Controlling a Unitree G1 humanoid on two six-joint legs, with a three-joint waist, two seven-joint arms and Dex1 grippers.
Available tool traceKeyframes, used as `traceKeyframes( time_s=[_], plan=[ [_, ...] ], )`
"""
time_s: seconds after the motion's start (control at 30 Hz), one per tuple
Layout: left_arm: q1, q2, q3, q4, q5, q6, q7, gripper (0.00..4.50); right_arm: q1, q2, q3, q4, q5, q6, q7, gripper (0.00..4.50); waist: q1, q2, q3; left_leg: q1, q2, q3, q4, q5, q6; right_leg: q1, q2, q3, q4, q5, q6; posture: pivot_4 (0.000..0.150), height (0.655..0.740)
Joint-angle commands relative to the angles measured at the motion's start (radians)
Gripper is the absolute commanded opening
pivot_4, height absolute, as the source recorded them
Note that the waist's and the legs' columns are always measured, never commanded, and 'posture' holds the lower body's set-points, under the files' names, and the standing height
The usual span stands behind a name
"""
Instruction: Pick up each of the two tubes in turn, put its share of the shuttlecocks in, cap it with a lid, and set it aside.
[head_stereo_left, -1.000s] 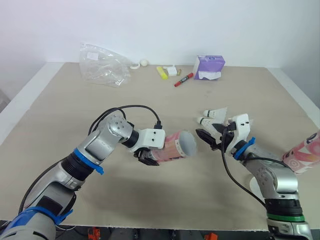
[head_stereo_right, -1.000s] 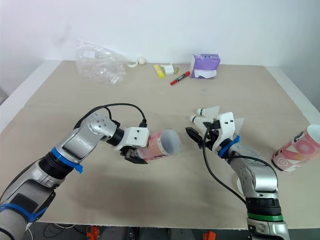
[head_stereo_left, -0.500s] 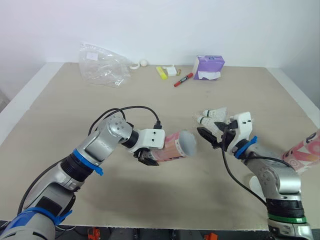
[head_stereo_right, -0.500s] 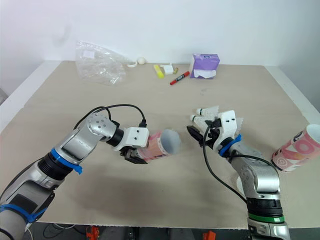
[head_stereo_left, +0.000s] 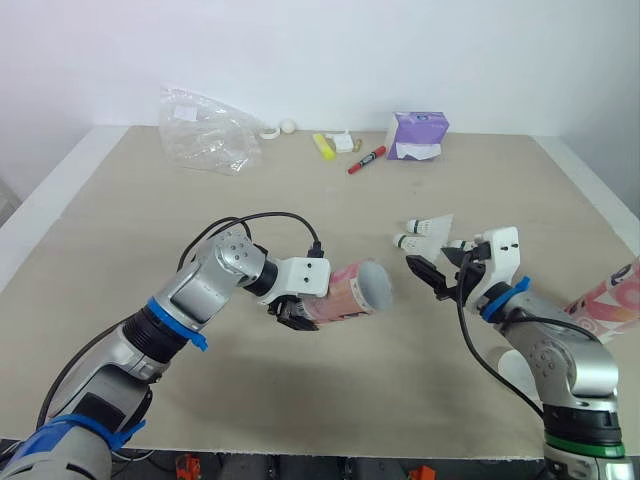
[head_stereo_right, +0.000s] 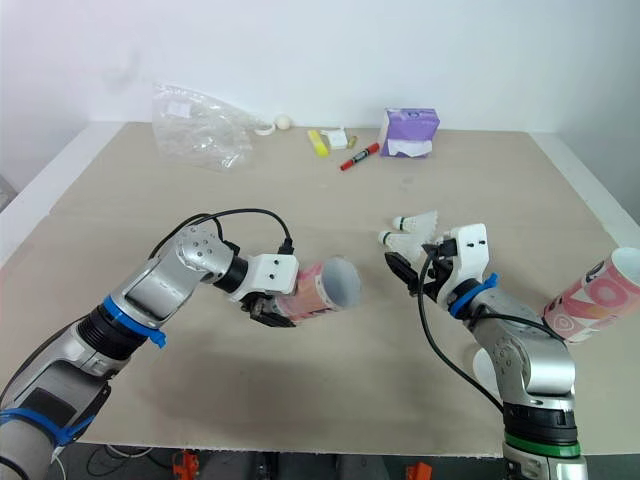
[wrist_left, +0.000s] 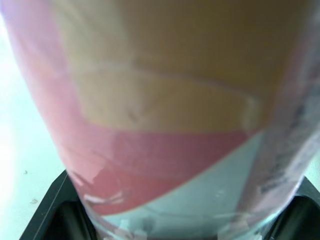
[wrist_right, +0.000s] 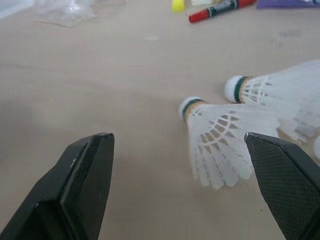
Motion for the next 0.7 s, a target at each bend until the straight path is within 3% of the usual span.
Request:
traceKeyframes(
  time_s=[0.03,0.47,0.6,0.7],
  plan=[
    [0.018,0.005,-0.016,0.005,0.020,0.009,0.012,3.29,-0.044,0.006,-0.005,0.038,0.000,-0.024,0.014,4.50,0.000,0.000,0.000,0.000,0.000,0.000,0.000,0.000,0.000,0.000,0.000,0.000,0.000,0.000,0.000,0.150,0.7400],
    [0.036,0.009,-0.018,-0.008,0.024,0.019,0.025,3.29,-0.172,0.075,0.022,0.208,-0.016,-0.019,0.014,4.50,-0.001,0.000,0.000,0.000,0.000,0.000,0.000,0.000,0.000,0.000,0.000,0.001,0.000,0.000,0.000,0.150,0.7400],
    [0.038,0.008,-0.018,-0.007,0.025,0.018,0.028,3.23,-0.210,0.091,0.013,0.267,-0.028,-0.039,-0.006,3.34,-0.002,0.000,0.000,0.000,0.000,0.001,0.000,0.000,0.000,0.000,-0.001,0.001,0.000,0.003,-0.005,0.150,0.7400],
    [0.039,0.007,-0.018,-0.005,0.025,0.018,0.031,3.23,-0.226,0.096,0.013,0.291,-0.034,-0.044,-0.007,1.82,-0.002,0.000,0.000,0.000,0.000,0.001,0.000,0.000,0.000,0.000,0.000,0.000,0.000,0.003,-0.005,0.150,0.7400]
  ],
)
